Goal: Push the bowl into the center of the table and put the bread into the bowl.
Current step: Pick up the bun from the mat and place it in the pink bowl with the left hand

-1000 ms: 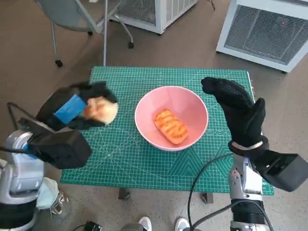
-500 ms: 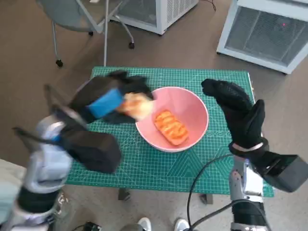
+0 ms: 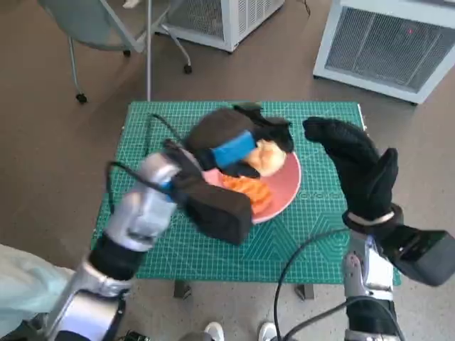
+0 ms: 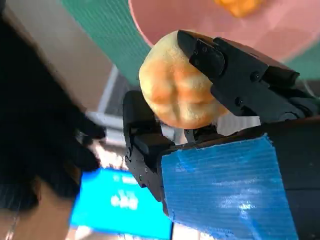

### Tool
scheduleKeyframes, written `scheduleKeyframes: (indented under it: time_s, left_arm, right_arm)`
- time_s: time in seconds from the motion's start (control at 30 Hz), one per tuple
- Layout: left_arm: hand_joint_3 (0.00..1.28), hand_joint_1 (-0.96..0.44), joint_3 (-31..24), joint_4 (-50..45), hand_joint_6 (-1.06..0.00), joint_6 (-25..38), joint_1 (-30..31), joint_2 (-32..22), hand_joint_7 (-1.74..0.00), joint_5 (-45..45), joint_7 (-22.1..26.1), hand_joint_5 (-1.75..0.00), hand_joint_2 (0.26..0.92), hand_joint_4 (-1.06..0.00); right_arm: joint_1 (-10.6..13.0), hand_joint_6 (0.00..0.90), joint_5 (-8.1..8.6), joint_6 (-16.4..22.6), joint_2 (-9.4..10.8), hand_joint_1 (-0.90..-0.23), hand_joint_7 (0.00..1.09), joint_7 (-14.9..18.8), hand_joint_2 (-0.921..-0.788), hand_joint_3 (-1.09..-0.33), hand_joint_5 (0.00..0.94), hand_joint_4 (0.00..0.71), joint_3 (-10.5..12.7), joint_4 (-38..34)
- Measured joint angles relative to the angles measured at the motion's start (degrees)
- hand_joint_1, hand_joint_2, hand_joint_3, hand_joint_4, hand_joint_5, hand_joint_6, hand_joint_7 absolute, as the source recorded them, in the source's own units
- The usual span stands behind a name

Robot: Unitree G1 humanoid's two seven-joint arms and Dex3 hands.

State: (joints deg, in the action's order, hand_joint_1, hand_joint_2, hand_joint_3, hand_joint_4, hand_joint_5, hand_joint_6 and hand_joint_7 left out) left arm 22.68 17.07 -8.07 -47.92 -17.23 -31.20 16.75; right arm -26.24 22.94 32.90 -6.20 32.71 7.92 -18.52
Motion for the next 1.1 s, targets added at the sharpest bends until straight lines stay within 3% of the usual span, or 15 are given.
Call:
scheduleKeyframes:
  time_s: [0.17,0.23,0.27,0.33,0.43,0.67,1.1]
  left_arm:
    - [0.07,0.0,0.72,5.29,-0.59,-1.36,-0.34,1.29,-1.14,-0.14,-0.11,-1.18,0.92,-0.73]
    - [0.14,0.17,0.78,6.31,-0.5,-0.97,-0.36,1.7,-0.87,-0.08,0.37,-1.29,0.921,-0.62]
    - [0.15,0.14,0.85,6.57,-0.44,-0.22,-0.37,1.9,-0.65,-0.07,1.22,-0.96,0.882,-0.48]
    - [0.14,0.08,0.96,6.51,-0.38,2.14,-0.37,2.1,-0.32,-0.09,3.0,-0.43,0.837,-0.36]
    - [0.12,-0.01,1.26,5.45,-0.33,7.13,-0.35,2.15,-0.13,-0.57,5.91,-0.14,0.802,-0.26]
    - [0.08,-0.15,1.66,1.0,-0.29,13.87,0.08,1.82,-0.03,-2.31,9.25,-0.01,0.795,-0.18]
    - [0.03,-0.24,0.41,-3.71,-0.26,9.4,3.78,-0.04,0.0,-0.28,9.0,0.0,0.803,-0.09]
  right_arm:
    - [0.33,-0.001,-0.29,0.02,-0.02,-0.621,0.42,-0.33,-0.921,-0.666,0.012,0.168,0.15,0.39]
    - [0.41,-0.001,-0.4,0.02,-0.01,-0.621,0.42,-0.41,-0.921,-0.666,0.012,0.168,0.19,0.51]
    - [0.42,-0.001,-0.46,0.02,-0.01,-0.621,0.42,-0.44,-0.921,-0.666,0.012,0.169,0.19,0.58]
    - [0.43,-0.001,-0.48,0.02,0.0,-0.621,0.42,-0.47,-0.921,-0.667,0.013,0.169,0.21,0.63]
    - [0.45,-0.001,-0.46,0.02,0.02,-0.619,0.42,-0.53,-0.921,-0.667,0.013,0.17,0.26,0.67]
    - [0.48,-0.001,-0.44,0.02,0.17,-0.619,0.41,-0.58,-0.921,-0.666,0.014,0.173,0.37,0.79]
    - [0.47,-0.001,-0.34,-0.01,0.53,-0.617,0.42,-0.56,-0.921,-0.666,0.013,0.174,0.35,0.63]
